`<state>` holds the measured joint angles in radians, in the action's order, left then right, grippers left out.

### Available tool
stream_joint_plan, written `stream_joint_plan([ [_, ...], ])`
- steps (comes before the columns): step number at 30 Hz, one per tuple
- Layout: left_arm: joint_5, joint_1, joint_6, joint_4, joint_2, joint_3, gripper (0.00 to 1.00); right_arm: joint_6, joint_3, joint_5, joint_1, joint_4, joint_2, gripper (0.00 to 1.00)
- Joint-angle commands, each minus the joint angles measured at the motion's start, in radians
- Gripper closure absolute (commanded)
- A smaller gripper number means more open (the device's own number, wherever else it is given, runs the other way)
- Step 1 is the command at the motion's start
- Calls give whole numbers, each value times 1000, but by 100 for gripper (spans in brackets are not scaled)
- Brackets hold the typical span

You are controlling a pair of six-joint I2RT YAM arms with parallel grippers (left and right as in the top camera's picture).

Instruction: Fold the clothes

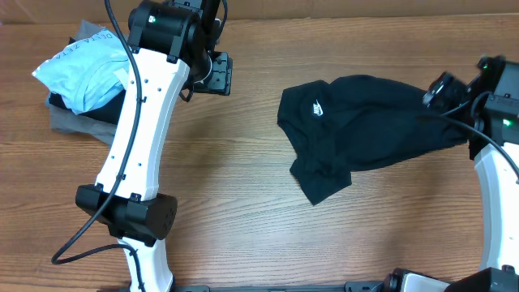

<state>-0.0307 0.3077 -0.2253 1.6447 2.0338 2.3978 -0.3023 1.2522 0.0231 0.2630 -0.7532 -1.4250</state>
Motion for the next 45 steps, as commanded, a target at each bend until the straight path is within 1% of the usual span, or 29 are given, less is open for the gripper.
stream_joint_plan([
  [1,81,13,37,-5,19,-3,33,4,4,181,-10,-89,-7,22],
  [2,101,18,51,-8,24,-8,35,4,4,218,-14,-112,-11,25],
  [4,126,35,73,-23,42,-24,36,14,-1,295,-39,-156,-25,37],
  [5,126,45,73,-33,55,-32,36,32,-10,323,-59,-166,-34,40],
  [7,125,65,73,-53,79,-45,37,71,-35,350,-104,-183,-50,40],
  [8,124,71,73,-56,93,-48,38,95,-54,355,-136,-188,-60,40],
  [10,125,76,72,-53,118,-48,40,130,-98,351,-199,-180,-81,33],
  [12,126,77,72,-52,132,-48,41,130,-152,325,-260,-137,-105,27],
  [14,129,72,72,-53,132,-48,41,123,-204,290,-313,-65,-127,26],
  [16,129,68,72,-53,129,-45,40,124,-262,283,-367,42,-150,26],
  [17,129,66,72,-53,130,-44,39,125,-288,290,-392,91,-156,47],
  [18,129,63,72,-53,129,-44,38,129,-301,294,-408,108,-156,73],
  [19,129,60,73,-52,130,-44,37,128,-304,297,-428,95,-155,89],
  [20,132,59,73,-50,130,-45,35,127,-290,303,-447,39,-146,96],
  [24,136,59,100,-61,131,-45,29,124,-191,251,-477,-252,-89,96],
  [26,134,60,98,-80,135,-47,26,89,-130,197,-477,-395,-55,96],
  [28,142,65,97,-106,141,-53,25,61,-73,187,-477,-510,-21,96],
  [29,151,67,98,-121,144,-57,25,38,-53,187,-477,-552,-6,94],
  [30,163,71,98,-134,150,-59,25,27,-42,186,-477,-579,6,89],
  [31,170,75,97,-145,156,-61,25,13,-38,177,-477,-594,17,74],
  [32,173,81,97,-158,167,-63,25,-2,-37,159,-477,-597,30,53],
  [33,179,87,98,-175,177,-66,25,-16,-37,133,-477,-591,37,43],
  [34,179,93,98,-192,191,-68,25,-18,-37,109,-477,-580,41,39],
  [36,182,107,98,-227,232,-68,26,-17,-38,82,-477,-541,42,36],
  [41,246,155,87,-317,390,-68,33,-37,-38,82,-477,-490,42,34],
  [45,292,170,17,-403,501,-68,38,-44,-38,82,-477,-488,42,34],
])
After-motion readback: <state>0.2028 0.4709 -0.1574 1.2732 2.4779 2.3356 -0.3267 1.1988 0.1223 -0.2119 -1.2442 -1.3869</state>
